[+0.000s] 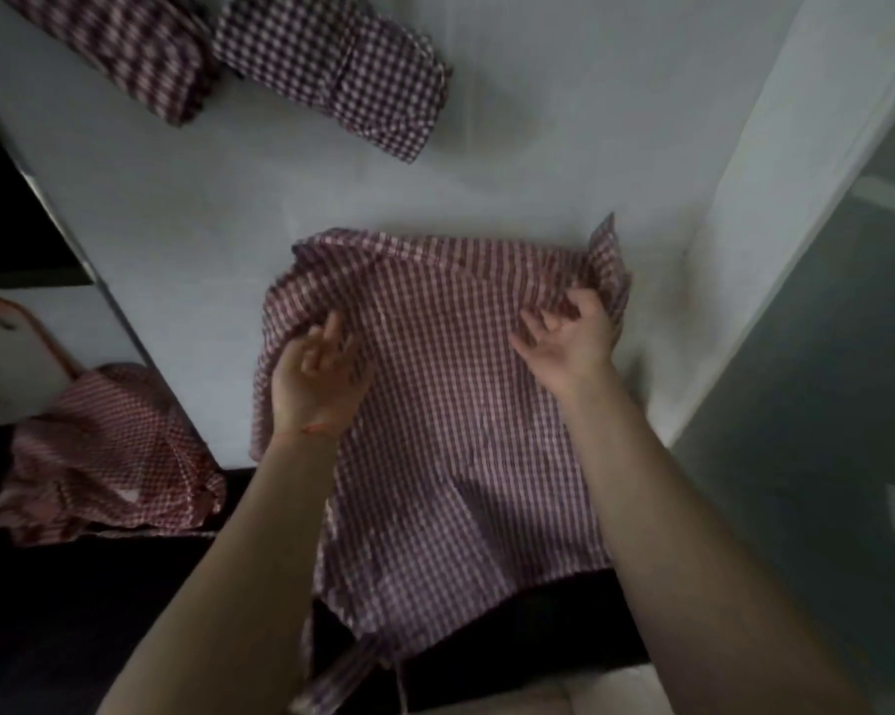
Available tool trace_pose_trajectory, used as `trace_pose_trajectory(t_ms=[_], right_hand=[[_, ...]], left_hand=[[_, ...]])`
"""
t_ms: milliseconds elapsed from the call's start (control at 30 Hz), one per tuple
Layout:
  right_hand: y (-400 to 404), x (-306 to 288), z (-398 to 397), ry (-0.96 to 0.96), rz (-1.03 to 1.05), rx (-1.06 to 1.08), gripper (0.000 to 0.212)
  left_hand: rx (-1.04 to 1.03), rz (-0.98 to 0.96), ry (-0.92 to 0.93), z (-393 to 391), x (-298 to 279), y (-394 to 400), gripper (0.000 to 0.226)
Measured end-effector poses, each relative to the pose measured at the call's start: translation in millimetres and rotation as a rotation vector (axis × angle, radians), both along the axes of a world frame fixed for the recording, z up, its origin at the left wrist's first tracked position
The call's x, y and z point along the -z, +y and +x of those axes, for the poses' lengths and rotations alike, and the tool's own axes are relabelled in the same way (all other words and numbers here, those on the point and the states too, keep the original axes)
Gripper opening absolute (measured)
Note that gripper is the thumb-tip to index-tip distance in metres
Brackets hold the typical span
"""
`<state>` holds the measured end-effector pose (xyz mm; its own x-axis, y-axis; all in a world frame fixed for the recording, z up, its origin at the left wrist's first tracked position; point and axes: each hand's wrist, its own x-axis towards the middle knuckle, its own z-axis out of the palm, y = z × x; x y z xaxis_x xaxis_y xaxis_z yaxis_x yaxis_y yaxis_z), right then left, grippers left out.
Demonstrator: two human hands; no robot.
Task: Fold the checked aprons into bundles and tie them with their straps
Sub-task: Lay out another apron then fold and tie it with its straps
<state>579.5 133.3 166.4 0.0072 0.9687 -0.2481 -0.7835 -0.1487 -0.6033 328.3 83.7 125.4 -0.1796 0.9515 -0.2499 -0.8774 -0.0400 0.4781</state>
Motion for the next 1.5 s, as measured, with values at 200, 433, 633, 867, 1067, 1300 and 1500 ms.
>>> trace_pose_trajectory(t_ms=[200,433,633,867,1067,1300,1500], right_hand=[[-33,108,11,-0.029,-0.334,0.164,0.049],[-91,221,48,-0.332,-0.706,0.068,0.044],[-108,265,58,-0.551,-0.896,-0.06,0.04],[-113,270,55,-0.613,-0.884,-0.131,0.06],[-116,276,55,-0.61,-0.9,-0.084,0.063],[-122,284,66,-0.562,-0.881,-0.108,0.06],[-113,288,71,-0.517,-0.926,-0.09,0.055]], left_hand=[[0.208,-0.531,0.115,43,128,-50,0.02],[0.124,-0.701,0.019,49,205,-95,0.072],[0.434,-0.795,0.973,67,222,-106,0.026],[0.451,-0.764,0.921,58,240,-94,0.053],[0.286,-0.867,1.06,81,229,-63,0.038],[0.319,-0.88,0.501,95,252,-39,0.024],[0.327,-0.909,0.297,93,254,-21,0.02]])
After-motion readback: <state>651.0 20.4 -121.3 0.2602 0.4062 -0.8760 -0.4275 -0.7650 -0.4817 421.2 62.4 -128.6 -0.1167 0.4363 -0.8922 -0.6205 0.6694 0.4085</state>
